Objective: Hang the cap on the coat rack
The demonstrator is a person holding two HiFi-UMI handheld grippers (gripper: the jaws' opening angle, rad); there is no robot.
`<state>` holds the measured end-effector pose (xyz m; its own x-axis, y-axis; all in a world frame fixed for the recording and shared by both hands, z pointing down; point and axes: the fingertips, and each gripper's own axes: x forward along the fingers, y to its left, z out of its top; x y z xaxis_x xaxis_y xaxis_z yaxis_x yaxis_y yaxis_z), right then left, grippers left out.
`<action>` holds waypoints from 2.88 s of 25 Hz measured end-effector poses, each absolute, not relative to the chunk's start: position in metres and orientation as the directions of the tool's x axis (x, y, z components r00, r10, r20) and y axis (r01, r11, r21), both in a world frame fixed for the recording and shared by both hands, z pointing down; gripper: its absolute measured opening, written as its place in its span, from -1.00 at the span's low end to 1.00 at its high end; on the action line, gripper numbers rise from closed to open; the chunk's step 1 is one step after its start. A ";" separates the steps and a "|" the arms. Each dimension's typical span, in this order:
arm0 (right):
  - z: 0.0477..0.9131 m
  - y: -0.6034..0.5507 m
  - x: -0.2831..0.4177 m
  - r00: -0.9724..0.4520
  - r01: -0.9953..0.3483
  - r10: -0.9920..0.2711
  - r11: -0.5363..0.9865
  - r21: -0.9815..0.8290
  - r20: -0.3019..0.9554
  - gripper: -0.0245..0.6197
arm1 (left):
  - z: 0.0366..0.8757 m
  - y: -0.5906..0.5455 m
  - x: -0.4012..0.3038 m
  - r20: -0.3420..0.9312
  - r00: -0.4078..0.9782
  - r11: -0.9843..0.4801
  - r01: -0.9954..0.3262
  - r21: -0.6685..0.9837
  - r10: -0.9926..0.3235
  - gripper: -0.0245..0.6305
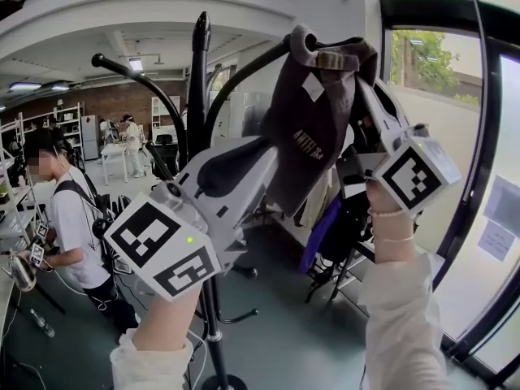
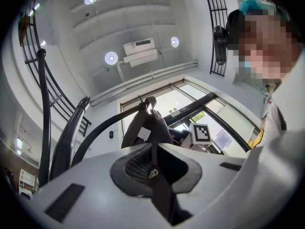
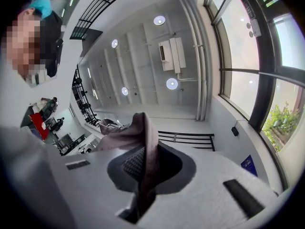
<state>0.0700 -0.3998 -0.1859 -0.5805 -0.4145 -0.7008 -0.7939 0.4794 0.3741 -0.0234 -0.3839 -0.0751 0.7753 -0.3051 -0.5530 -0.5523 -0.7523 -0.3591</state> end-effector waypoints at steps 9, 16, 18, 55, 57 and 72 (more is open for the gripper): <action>-0.176 -0.412 0.054 -0.601 -0.784 -0.425 0.480 0.395 -0.677 -0.89 | -0.061 -0.395 -0.025 -0.553 0.766 -0.769 -0.556 -0.316 -0.327 -0.80; -0.184 -0.409 0.049 -0.601 -0.783 -0.416 0.476 0.400 -0.683 -0.89 | -0.067 -0.394 -0.026 -0.550 0.762 -0.758 -0.570 -0.318 -0.342 -0.80; -0.183 -0.407 0.046 -0.603 -0.782 -0.412 0.476 0.402 -0.683 -0.89 | -0.067 -0.387 -0.026 -0.551 0.761 -0.749 -0.576 -0.328 -0.344 -0.80; -0.100 -0.412 0.001 -0.585 -0.810 -0.520 0.337 0.479 -0.623 -0.89 | 0.012 -0.373 -0.061 -0.493 0.742 -0.734 -0.625 -0.266 -0.454 -0.80; -0.098 -0.413 0.003 -0.587 -0.809 -0.516 0.344 0.477 -0.624 -0.89 | 0.013 -0.373 -0.060 -0.494 0.740 -0.731 -0.629 -0.264 -0.458 -0.80; -0.073 -0.404 0.009 -0.606 -0.796 -0.499 0.380 0.472 -0.620 -0.55 | 0.041 -0.377 -0.045 -0.472 0.748 -0.745 -0.620 -0.245 -0.467 -0.80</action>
